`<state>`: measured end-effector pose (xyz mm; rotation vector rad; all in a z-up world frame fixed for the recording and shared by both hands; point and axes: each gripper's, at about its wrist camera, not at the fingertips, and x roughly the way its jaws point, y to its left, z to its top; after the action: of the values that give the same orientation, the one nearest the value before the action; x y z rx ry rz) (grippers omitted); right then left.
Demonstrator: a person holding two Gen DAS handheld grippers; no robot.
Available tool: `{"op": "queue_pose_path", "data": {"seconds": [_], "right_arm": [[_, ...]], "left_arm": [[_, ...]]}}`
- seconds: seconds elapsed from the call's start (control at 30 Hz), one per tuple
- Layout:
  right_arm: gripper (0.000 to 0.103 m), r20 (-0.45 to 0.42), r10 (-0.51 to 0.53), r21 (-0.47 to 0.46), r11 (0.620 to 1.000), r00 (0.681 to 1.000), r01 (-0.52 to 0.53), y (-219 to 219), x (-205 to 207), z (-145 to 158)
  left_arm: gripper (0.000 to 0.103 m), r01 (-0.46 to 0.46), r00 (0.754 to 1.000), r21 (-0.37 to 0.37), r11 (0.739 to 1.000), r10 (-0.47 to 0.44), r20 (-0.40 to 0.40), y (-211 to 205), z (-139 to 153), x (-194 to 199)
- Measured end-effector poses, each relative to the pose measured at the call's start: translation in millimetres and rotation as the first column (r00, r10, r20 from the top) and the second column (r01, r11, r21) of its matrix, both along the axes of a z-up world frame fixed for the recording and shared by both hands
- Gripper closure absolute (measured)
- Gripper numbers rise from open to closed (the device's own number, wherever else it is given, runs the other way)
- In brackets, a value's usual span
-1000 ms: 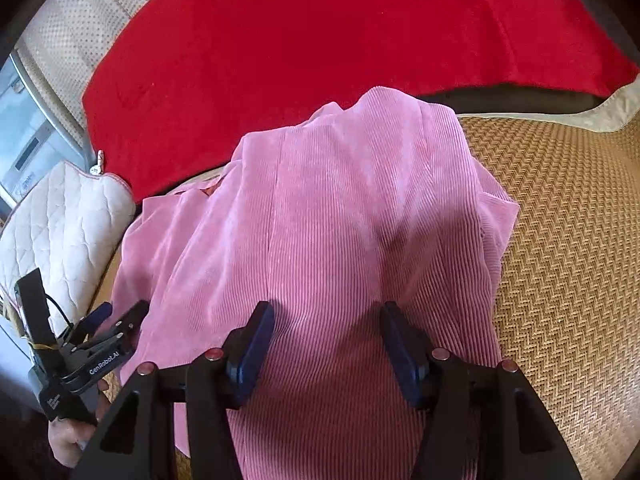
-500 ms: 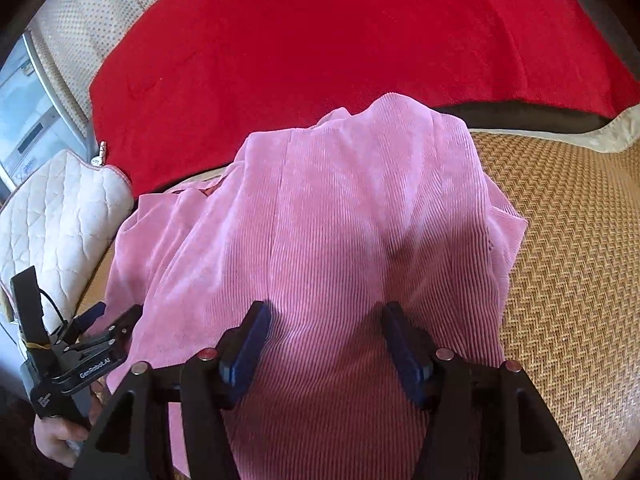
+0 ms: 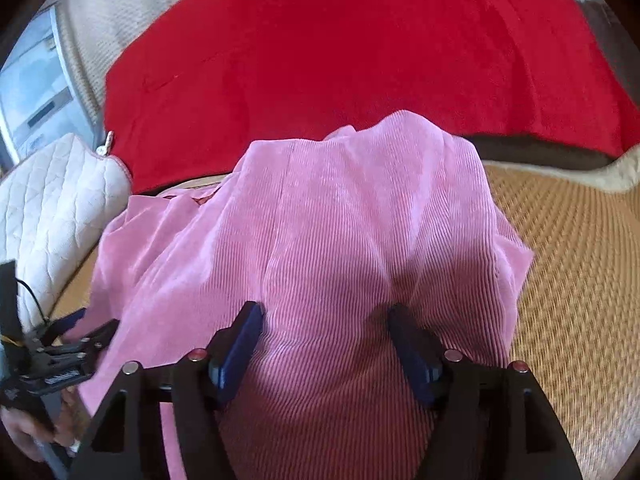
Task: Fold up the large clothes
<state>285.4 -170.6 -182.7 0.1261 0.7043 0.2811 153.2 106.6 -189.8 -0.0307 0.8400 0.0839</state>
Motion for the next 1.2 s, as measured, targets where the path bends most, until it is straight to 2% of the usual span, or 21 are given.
{"op": "queue_pose_path", "data": {"seconds": [0.1, 0.23, 0.37, 0.43, 0.5, 0.6, 0.63, 0.77, 0.8, 0.9, 0.93, 1.0, 1.03, 1.1, 1.2], "right_arm": [[0.031, 0.003, 0.007, 0.005, 1.0, 1.0, -0.007, -1.7, 1.9, 0.2], [0.029, -0.018, -0.013, -0.023, 1.0, 1.0, 0.012, 1.0, -0.2, 6.2], [0.03, -0.085, -0.029, 0.006, 1.0, 0.996, 0.029, -0.7, 1.1, 18.1], [0.033, -0.079, -0.004, 0.039, 0.999, 0.997, 0.007, 0.9, -4.7, 29.5], [0.04, -0.031, 0.033, 0.056, 0.998, 0.999, -0.031, 6.8, -15.5, 43.5], [0.041, 0.047, 0.094, 0.07, 0.993, 0.994, -0.097, 23.0, -32.7, 62.4], [0.042, 0.056, 0.128, 0.086, 0.987, 0.99, -0.132, 30.6, -36.8, 65.9], [0.047, 0.031, 0.203, 0.108, 0.973, 0.979, -0.206, 57.4, -43.6, 63.7], [0.053, 0.02, 0.216, 0.113, 0.97, 0.976, -0.217, 63.7, -43.4, 61.5], [0.062, -0.004, 0.231, 0.111, 0.967, 0.973, -0.229, 76.2, -37.4, 54.5], [0.063, -0.012, 0.227, 0.109, 0.968, 0.974, -0.224, 79.3, -34.4, 50.9], [0.064, -0.057, 0.208, 0.072, 0.976, 0.976, -0.204, 84.3, -24.0, 38.0], [0.069, -0.085, 0.202, 0.061, 0.978, 0.976, -0.197, 85.1, -20.4, 30.5], [0.074, -0.084, 0.203, 0.05, 0.979, 0.976, -0.199, 83.2, -17.4, 26.5], [0.074, -0.094, 0.221, 0.046, 0.975, 0.971, -0.217, 82.4, -16.1, 25.8]], "left_arm": [[0.006, 0.006, 1.0, -0.029, 1.0, -0.006, -0.01, 3.4, 3.5, -2.9], [0.006, -0.006, 1.0, -0.125, 0.992, 0.004, -0.018, 23.4, 20.1, -14.2], [0.006, -0.1, 0.989, -0.158, 0.982, 0.116, 0.092, 57.2, 46.7, -47.5], [0.006, -0.157, 0.976, -0.195, 0.968, 0.182, 0.12, 77.5, 52.6, -63.5], [0.007, -0.182, 0.967, -0.273, 0.945, 0.222, 0.126, 93.8, 50.8, -77.9], [0.007, -0.185, 0.962, -0.415, 0.891, 0.251, 0.11, 108.0, 37.8, -98.5], [0.007, -0.171, 0.968, -0.468, 0.867, 0.237, 0.085, 107.2, 29.1, -103.6], [0.007, -0.102, 0.986, -0.577, 0.81, 0.16, 0.052, 94.9, 9.5, -104.4], [0.008, -0.088, 0.988, -0.603, 0.793, 0.148, 0.05, 91.4, 5.0, -101.1], [0.029, -0.068, 0.989, -0.643, 0.763, 0.135, 0.056, 85.5, -1.6, -90.5], [0.041, -0.063, 0.99, -0.659, 0.75, 0.133, 0.056, 85.0, -3.7, -86.2], [0.044, -0.077, 0.989, -0.69, 0.72, 0.141, 0.037, 85.1, -10.6, -75.5], [0.044, -0.081, 0.987, -0.703, 0.706, 0.155, 0.042, 86.0, -12.6, -73.5], [0.044, -0.082, 0.983, -0.702, 0.708, 0.174, 0.06, 86.1, -10.7, -67.8], [0.041, -0.08, 0.98, -0.697, 0.712, 0.185, 0.077, 73.9, -12.7, -61.8]]}}
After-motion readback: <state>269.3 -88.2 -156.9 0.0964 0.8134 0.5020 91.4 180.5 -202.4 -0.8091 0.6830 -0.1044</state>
